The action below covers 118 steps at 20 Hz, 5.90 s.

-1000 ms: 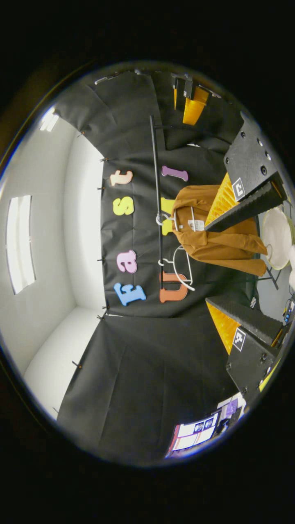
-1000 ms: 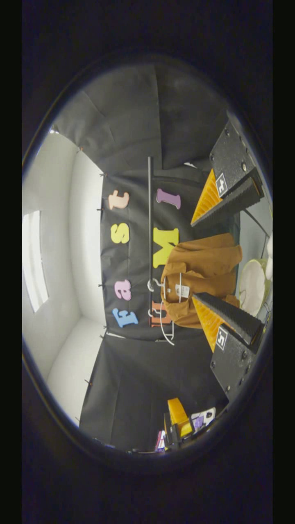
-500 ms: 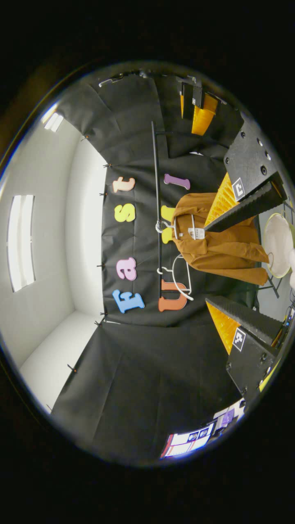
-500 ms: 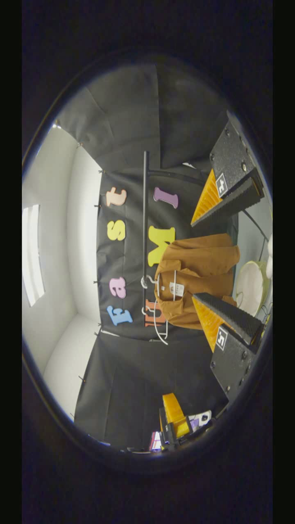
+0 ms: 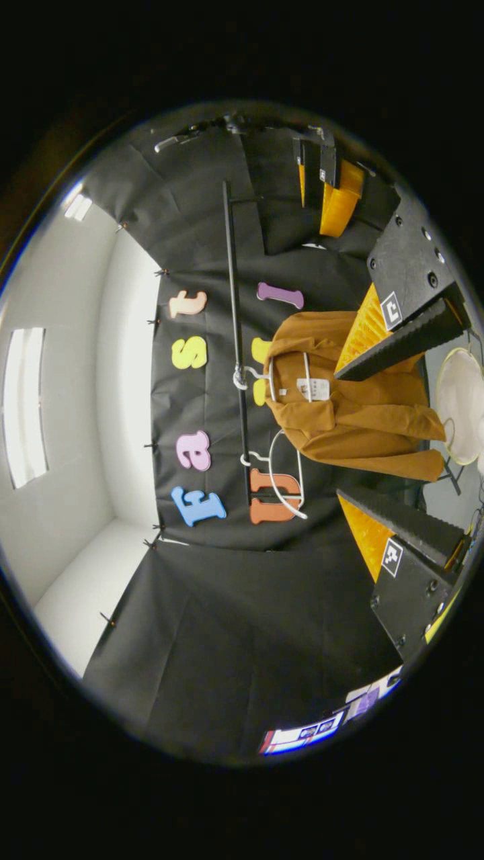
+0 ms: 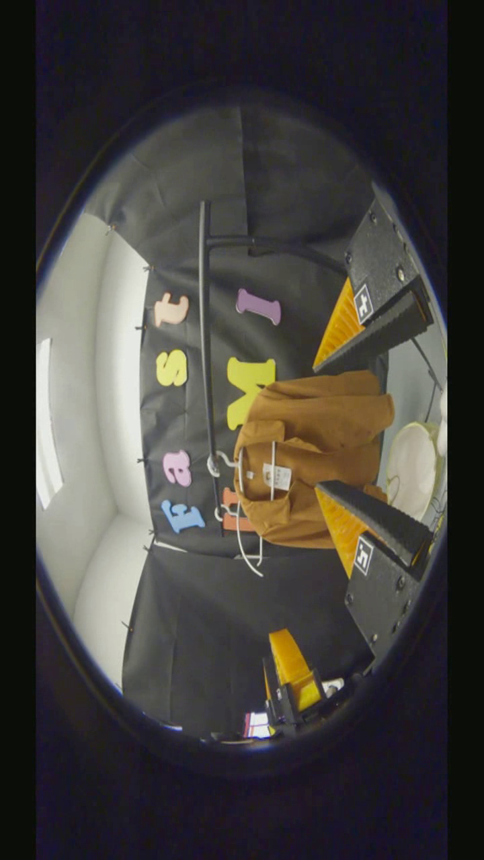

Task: Grasp the clothes on the hanger with both hands and then place them into the laundry hamper below.

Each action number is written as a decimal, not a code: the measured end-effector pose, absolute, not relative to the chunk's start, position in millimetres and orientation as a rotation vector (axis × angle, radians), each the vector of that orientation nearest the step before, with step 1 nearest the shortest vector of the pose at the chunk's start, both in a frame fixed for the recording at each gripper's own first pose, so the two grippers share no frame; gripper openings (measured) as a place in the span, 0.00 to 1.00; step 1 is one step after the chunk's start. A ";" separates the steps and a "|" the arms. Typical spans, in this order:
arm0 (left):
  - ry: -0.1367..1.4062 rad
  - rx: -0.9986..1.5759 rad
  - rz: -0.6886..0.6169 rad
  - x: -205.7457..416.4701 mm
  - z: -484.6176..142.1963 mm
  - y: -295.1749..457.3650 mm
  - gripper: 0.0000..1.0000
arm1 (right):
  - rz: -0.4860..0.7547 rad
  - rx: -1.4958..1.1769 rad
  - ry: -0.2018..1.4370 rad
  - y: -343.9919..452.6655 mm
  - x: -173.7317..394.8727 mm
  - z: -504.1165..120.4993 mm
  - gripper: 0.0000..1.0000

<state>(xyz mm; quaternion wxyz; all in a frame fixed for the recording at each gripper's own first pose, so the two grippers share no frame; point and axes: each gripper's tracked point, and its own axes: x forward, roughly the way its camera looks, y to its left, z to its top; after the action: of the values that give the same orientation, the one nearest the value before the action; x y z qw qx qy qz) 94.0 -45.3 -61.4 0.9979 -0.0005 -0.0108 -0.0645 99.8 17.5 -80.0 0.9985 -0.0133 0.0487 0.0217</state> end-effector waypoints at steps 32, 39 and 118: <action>0.103 0.049 0.152 374.9 -158.1 -55.6 0.96 | 0.225 -0.017 0.158 46.9 410.4 -131.2 0.99; 0.120 0.034 0.119 377.9 -164.6 -62.1 0.78 | 0.288 0.027 0.156 33.2 443.4 -136.1 0.54; 0.122 -0.070 -0.196 413.5 -24.3 -32.7 0.00 | 1.062 1.102 -0.148 -84.0 480.6 71.7 0.04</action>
<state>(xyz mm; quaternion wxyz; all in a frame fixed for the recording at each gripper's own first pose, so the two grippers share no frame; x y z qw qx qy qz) 413.5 -32.7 -24.3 0.9928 -0.0347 0.0607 -0.0977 480.6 -84.0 71.7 0.7188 0.4985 -0.0671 0.4800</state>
